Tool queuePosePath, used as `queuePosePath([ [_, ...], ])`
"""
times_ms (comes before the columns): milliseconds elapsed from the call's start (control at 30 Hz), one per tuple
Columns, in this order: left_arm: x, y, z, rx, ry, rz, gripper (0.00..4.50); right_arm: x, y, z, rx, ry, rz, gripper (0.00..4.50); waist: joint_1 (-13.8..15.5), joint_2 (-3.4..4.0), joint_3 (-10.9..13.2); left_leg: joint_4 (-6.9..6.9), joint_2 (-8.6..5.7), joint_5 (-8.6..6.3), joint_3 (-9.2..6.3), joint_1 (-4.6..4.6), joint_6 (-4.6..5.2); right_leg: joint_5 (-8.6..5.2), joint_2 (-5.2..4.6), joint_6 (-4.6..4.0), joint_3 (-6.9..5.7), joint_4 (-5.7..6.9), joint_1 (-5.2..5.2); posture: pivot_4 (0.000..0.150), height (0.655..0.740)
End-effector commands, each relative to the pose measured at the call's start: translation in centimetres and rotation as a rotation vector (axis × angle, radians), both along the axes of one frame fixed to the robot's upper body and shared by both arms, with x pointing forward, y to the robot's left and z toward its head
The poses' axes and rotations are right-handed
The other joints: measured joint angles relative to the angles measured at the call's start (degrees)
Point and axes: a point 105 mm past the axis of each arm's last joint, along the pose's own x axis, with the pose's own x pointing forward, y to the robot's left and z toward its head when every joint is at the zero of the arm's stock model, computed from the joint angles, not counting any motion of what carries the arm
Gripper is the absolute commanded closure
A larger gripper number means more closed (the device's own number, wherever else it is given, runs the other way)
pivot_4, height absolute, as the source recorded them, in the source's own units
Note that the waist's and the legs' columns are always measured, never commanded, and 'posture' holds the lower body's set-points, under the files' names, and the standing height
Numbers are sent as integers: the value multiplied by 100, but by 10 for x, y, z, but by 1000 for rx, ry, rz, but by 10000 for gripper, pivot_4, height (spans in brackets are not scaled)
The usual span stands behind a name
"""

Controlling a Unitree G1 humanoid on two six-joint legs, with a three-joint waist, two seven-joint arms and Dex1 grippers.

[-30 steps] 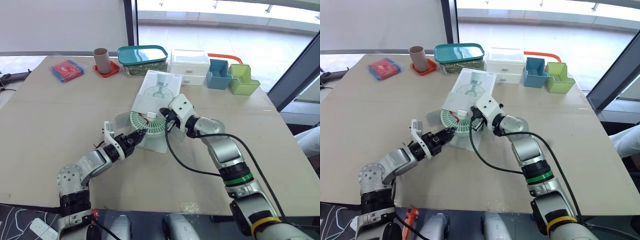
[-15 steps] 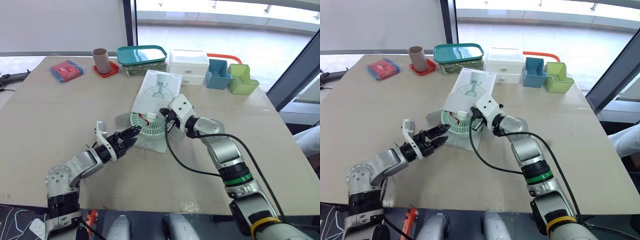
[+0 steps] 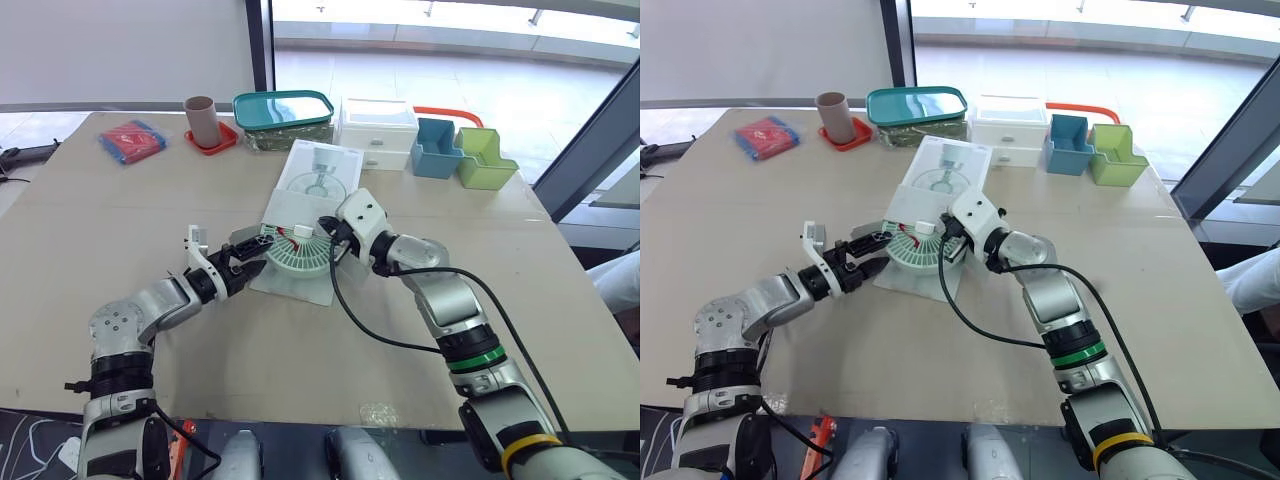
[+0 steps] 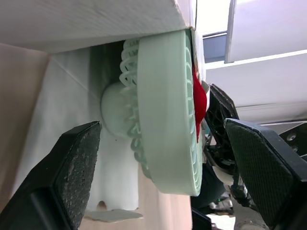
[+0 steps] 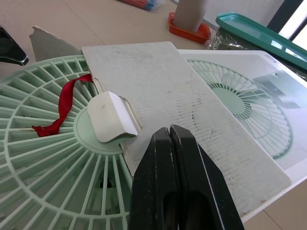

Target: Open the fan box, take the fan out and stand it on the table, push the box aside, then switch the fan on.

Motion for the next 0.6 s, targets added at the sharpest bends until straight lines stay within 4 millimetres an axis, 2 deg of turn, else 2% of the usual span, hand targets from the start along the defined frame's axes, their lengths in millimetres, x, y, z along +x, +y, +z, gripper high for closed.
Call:
queuePosePath([
  [33, 1, -9, -2, 41, -6, -53, 1275, -1, -3, 0, 0, -3, -15, 45000, 1, 0, 0, 0, 0, 0, 0, 0, 0, 0, 0, 0, 0, 0, 0, 1500, 7400],
  [67, 0, -10, -3, 48, -8, -61, 1275, -2, -3, -1, -1, -2, -15, 45000, 1, 0, 0, 0, 0, 0, -1, 0, 0, 0, 0, 0, -2, 0, 0, 1500, 7400],
  [133, -2, -12, -4, 51, -16, -73, 6434, -3, -3, -2, -2, 0, -15, 45000, 1, 0, 0, 0, 0, 0, -1, 0, 0, 0, 0, 0, -1, 0, 0, 1500, 7400],
  [200, -3, -13, -4, 53, -23, -82, 8868, -3, -4, -2, -3, 1, -14, 45000, 1, 0, 0, -1, -1, 0, -1, 0, 0, 0, -1, 1, -1, 0, 0, 1500, 7400],
  [233, -3, -12, -3, 46, -25, -78, 14615, -3, -4, -2, -4, 2, -13, 45000, 1, 0, 0, -1, 0, 0, -1, 0, 0, 0, -1, 0, -1, 0, 0, 1500, 7400],
  [300, -4, -9, -4, 45, -30, -67, 18590, -3, -3, -2, -5, 2, -13, 45000, 1, 0, 0, -1, 0, 0, -1, 0, 0, 0, 0, 1, -2, 0, 0, 1500, 7400],
  [333, -5, -8, -4, 44, -32, -64, 18590, -3, -3, -2, -6, 2, -13, 45000, 1, 0, 0, -1, 0, 0, -1, 0, 0, 0, -1, 1, -1, 0, 0, 1500, 7400],
  [367, -5, -8, -4, 45, -34, -64, 23514, -3, -3, -2, -6, 1, -13, 45000, 1, 0, 0, -1, 0, 0, -1, 0, 0, -1, -1, 1, -1, 0, 0, 1500, 7400],
  [400, -6, -8, -4, 47, -36, -67, 23514, -3, -3, -2, -6, 1, -12, 45000, 0, 0, 0, -1, 0, 0, -1, 0, 0, 0, -1, 1, -1, 0, 0, 1500, 7400],
  [433, -7, -8, -6, 50, -37, -70, 26081, -3, -3, -2, -6, 2, -11, 45000, -3, 0, 0, -1, 1, 0, -1, 0, 0, 0, -1, 1, -1, 0, 0, 1500, 7400],
  [500, -10, -8, -6, 44, -39, -69, 27555, -4, -2, -2, -6, 2, -6, 45000, -6, 0, 0, -1, 1, 0, 0, 1, 0, 0, 0, 0, 0, 0, 0, 1500, 7400],
  [600, -14, -5, -5, 27, -45, -73, 28017, -4, 0, -2, -7, 2, -1, 45000, -11, 0, 0, -1, 2, 0, -1, 1, 0, 0, 1, 0, 0, 0, 0, 1500, 7400],
])
